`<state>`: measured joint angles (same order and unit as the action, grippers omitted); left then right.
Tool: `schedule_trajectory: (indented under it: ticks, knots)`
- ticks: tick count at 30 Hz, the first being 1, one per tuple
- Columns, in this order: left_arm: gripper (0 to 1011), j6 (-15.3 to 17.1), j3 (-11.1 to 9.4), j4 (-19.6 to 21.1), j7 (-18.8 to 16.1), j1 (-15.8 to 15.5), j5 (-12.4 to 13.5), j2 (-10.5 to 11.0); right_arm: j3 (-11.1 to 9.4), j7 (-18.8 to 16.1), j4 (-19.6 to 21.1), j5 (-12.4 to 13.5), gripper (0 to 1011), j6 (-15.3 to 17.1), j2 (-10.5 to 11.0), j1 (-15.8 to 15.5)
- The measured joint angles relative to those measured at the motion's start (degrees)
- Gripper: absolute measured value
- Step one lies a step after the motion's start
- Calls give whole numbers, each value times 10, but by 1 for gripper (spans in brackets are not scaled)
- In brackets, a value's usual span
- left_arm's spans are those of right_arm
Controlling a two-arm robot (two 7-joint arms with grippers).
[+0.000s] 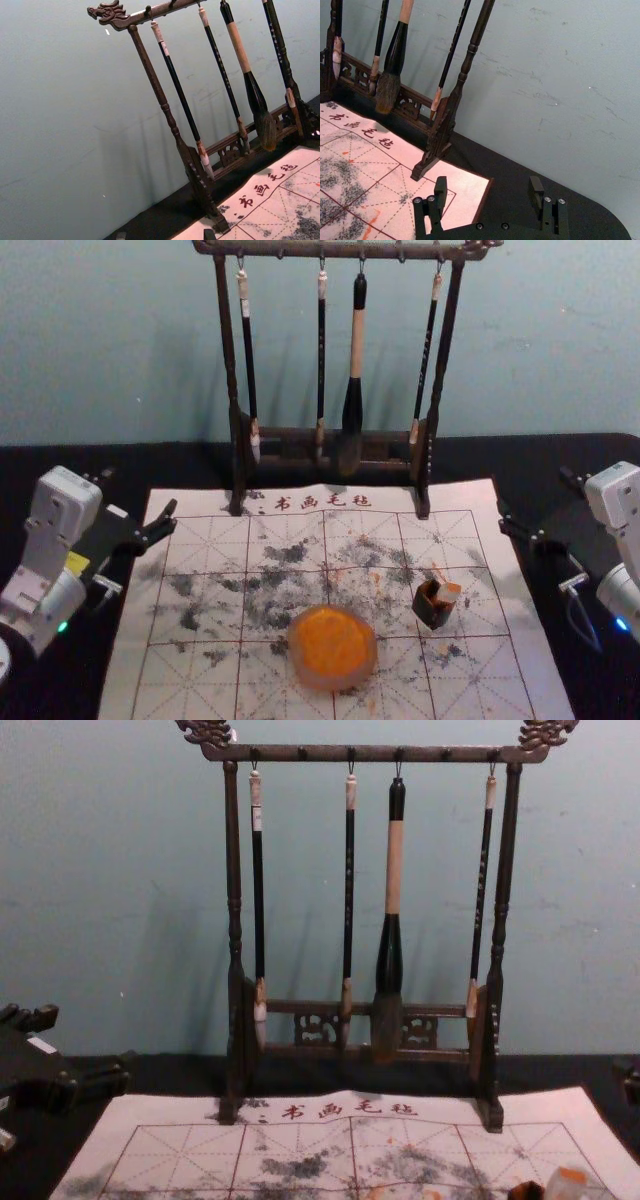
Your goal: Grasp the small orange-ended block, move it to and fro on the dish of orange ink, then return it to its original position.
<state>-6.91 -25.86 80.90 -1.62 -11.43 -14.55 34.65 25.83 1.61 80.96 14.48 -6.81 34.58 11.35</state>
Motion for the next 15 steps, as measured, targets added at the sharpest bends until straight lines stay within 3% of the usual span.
schedule_trajectory:
  ticks: [15]
  knots:
    - [1001, 0, 0, 0, 0, 0, 0, 0, 0, 0, -1, 1, 1000, -1, 1, 1]
